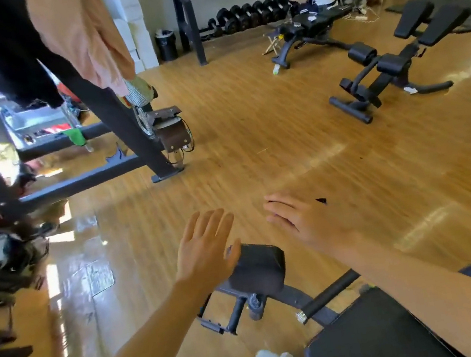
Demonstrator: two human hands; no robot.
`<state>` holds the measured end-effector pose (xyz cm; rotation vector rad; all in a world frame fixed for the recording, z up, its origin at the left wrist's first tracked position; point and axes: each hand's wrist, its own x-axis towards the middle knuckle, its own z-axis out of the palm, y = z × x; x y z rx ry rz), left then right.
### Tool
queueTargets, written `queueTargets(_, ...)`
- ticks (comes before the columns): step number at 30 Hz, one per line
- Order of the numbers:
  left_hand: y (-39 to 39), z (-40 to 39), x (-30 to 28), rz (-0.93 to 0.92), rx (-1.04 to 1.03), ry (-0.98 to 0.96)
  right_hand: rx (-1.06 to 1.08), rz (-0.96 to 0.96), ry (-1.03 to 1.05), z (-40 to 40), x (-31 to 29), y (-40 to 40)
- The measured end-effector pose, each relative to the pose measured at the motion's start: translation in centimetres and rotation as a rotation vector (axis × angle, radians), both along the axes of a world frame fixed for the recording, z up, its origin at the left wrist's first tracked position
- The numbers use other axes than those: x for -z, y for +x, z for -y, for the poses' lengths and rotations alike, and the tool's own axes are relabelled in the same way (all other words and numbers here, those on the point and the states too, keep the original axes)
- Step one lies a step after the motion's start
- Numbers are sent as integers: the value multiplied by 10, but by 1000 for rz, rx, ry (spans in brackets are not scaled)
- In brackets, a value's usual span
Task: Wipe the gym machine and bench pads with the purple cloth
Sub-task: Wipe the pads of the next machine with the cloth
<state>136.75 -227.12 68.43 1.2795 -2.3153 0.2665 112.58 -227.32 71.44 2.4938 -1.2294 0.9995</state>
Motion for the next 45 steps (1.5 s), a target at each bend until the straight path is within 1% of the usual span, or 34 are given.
queueTargets(5, 56, 0, 15, -9, -123, 49, -151, -20, 57, 30, 21, 57)
queueTargets(10, 96, 23, 45, -3, -196, 78, -259, -30, 63, 65, 53, 99)
queueTargets(15, 128, 71, 80, 53, -247, 57, -305, -25, 16, 129, 102, 132)
queueTargets(17, 140, 92, 93, 76, -249, 77, -311, -18, 17, 153, 117, 144)
queueTargets(20, 152, 116, 100, 107, -233, 119, -295, -16, 39, 175, 124, 159)
queueTargets(24, 169, 151, 93, 68, -216, 108, -321, -55, 48, 209, 125, 175)
queueTargets(29, 201, 201, 105, 30, -170, 130, -304, -65, 31, 250, 136, 206)
queueTargets(32, 224, 241, 120, 61, -85, 125, -275, -94, 35, 283, 152, 226)
queueTargets(35, 254, 292, 131, 84, -19, 129, -177, -142, -6, 313, 164, 248)
queueTargets(38, 282, 341, 133, 90, 63, 155, -102, -162, -12, 339, 164, 272)
queueTargets(42, 307, 398, 131, 44, 181, 176, -16, -204, 27, 367, 159, 303)
queueTargets(45, 303, 435, 133, 21, 261, 176, 71, -184, 95, 377, 159, 314)
